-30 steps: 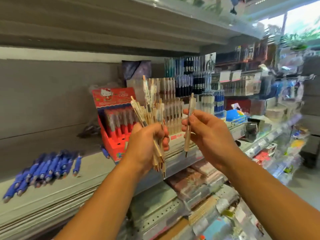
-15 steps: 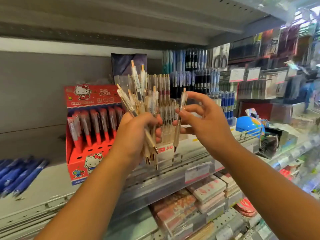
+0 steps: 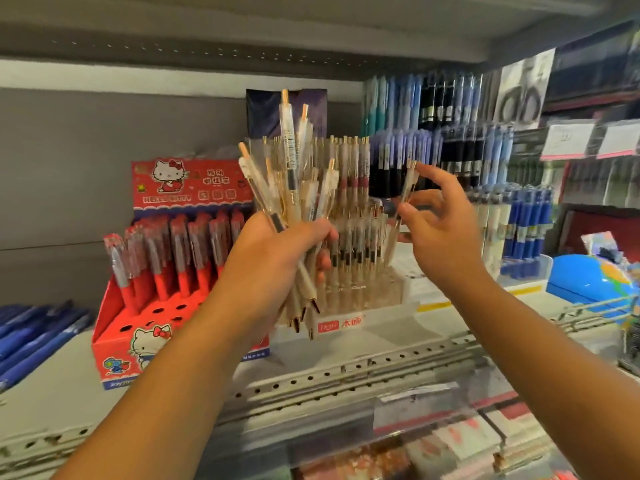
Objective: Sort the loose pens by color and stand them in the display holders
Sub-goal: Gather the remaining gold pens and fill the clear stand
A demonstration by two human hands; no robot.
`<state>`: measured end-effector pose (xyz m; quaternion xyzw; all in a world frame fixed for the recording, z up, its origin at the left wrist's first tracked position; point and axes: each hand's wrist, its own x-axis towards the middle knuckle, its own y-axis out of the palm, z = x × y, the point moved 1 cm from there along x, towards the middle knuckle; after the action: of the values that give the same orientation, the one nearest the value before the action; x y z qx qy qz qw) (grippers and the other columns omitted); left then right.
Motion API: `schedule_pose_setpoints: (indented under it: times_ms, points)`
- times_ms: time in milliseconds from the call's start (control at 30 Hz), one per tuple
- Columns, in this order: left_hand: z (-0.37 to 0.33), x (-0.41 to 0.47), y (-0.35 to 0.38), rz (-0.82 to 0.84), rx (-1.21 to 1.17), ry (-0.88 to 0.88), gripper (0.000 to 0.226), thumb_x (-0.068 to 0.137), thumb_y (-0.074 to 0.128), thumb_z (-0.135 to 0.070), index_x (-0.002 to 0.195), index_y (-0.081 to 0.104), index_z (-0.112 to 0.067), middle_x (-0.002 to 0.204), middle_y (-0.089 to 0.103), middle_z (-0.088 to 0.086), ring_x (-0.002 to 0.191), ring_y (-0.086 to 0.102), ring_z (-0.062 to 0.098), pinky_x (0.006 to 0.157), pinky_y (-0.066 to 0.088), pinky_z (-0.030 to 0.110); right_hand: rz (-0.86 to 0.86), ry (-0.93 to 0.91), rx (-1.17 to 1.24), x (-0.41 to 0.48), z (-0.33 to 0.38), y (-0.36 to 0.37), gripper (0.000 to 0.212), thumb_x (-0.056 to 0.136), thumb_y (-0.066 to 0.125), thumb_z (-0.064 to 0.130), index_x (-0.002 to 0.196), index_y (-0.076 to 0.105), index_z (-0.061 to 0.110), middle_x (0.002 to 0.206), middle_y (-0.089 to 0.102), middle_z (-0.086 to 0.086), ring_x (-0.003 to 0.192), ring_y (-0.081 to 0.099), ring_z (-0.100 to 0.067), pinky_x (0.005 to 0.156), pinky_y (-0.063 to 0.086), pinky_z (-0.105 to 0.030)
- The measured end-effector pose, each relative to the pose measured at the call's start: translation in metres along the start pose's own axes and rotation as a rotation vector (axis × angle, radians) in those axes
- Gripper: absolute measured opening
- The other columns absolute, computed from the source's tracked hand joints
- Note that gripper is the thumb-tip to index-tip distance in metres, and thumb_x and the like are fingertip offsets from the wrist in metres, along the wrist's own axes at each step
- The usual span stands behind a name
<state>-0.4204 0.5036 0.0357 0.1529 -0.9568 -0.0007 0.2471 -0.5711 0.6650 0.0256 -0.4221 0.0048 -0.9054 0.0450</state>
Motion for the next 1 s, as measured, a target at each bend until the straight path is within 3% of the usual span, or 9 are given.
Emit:
schedule_pose_setpoints:
  times_ms: [167,333,400,533,633,700,800,900,1000]
  points:
    - [0.01,-0.012,0.009,-0.2,0.056,-0.002,0.008,0.084,0.069,-0.021,0.078,0.073,-0.017,0.073,0.069,0.007,0.063,0.064,0.017,0.059,0.053,0.033,0.089,0.013,-0.01,0.009,-0.016,0.001,0.043,0.095,0.059,0.009,0.123,0.048,0.04,0.09,0.061,0.003,0.088,0.065,-0.019,0.072,0.06,-0.047]
    - [0.02,-0.025,0.013,-0.365,0.166,-0.025,0.004,0.09,0.067,-0.02,0.088,0.066,-0.018,0.067,0.071,0.003,0.059,0.066,0.015,0.049,0.049,0.026,0.23,0.09,-0.056,0.007,-0.026,0.004,0.041,0.094,0.061,0.009,0.119,0.049,0.039,0.085,0.058,0.01,0.077,0.064,-0.015,0.068,0.059,-0.05]
    - [0.023,-0.029,0.013,-0.396,0.238,-0.038,0.006,0.092,0.066,-0.025,0.086,0.064,-0.027,0.068,0.072,0.0,0.06,0.067,0.014,0.049,0.05,0.03,0.288,0.093,-0.118,0.004,-0.026,0.006,0.04,0.093,0.063,0.01,0.121,0.049,0.035,0.09,0.056,0.009,0.08,0.063,-0.017,0.067,0.059,-0.044]
    - [0.022,-0.034,0.016,-0.391,0.316,-0.019,0.014,0.094,0.064,-0.025,0.082,0.064,-0.032,0.068,0.072,-0.011,0.058,0.066,0.003,0.044,0.046,0.019,0.299,0.076,-0.174,-0.001,-0.026,0.007,0.038,0.095,0.06,0.009,0.124,0.045,0.027,0.091,0.055,0.007,0.083,0.058,-0.011,0.056,0.043,-0.022]
    - [0.022,-0.033,0.013,-0.442,0.31,-0.023,0.012,0.094,0.064,-0.023,0.086,0.056,-0.025,0.056,0.067,-0.014,0.051,0.063,0.003,0.037,0.043,0.018,0.331,0.091,-0.202,-0.003,-0.026,0.006,0.038,0.093,0.059,0.005,0.121,0.042,0.024,0.086,0.056,0.003,0.079,0.056,-0.008,0.056,0.039,-0.02]
    - [0.024,-0.031,0.01,-0.458,0.265,-0.049,0.009,0.093,0.066,-0.025,0.091,0.057,-0.023,0.062,0.07,-0.007,0.057,0.066,0.011,0.038,0.043,0.023,0.36,0.127,-0.197,-0.004,-0.027,0.005,0.039,0.093,0.06,0.004,0.123,0.042,0.022,0.082,0.056,0.0,0.077,0.055,-0.01,0.057,0.039,-0.021]
    - [0.026,-0.029,0.005,-0.482,0.221,-0.083,0.014,0.09,0.069,-0.028,0.096,0.057,-0.024,0.072,0.073,-0.002,0.066,0.069,0.02,0.043,0.046,0.03,0.357,0.139,-0.23,-0.005,-0.025,0.003,0.038,0.093,0.061,0.007,0.123,0.043,0.021,0.076,0.052,0.001,0.076,0.056,-0.016,0.064,0.044,-0.03]
    - [0.026,-0.029,0.003,-0.486,0.173,-0.106,0.022,0.086,0.073,-0.03,0.098,0.057,-0.021,0.086,0.074,0.008,0.077,0.068,0.028,0.066,0.058,0.049,0.264,0.124,-0.328,-0.009,-0.016,0.003,0.044,0.09,0.064,0.015,0.128,0.042,0.023,0.108,0.055,-0.005,0.104,0.053,-0.023,0.086,0.048,-0.041]
    - [0.023,-0.03,0.003,-0.483,0.138,-0.084,0.023,0.083,0.074,-0.029,0.097,0.058,-0.02,0.088,0.072,0.008,0.086,0.067,0.032,0.088,0.053,0.061,0.088,-0.141,-0.251,-0.017,0.009,0.005,0.038,0.087,0.063,0.015,0.122,0.048,0.018,0.112,0.052,-0.002,0.104,0.047,-0.018,0.086,0.042,-0.03]
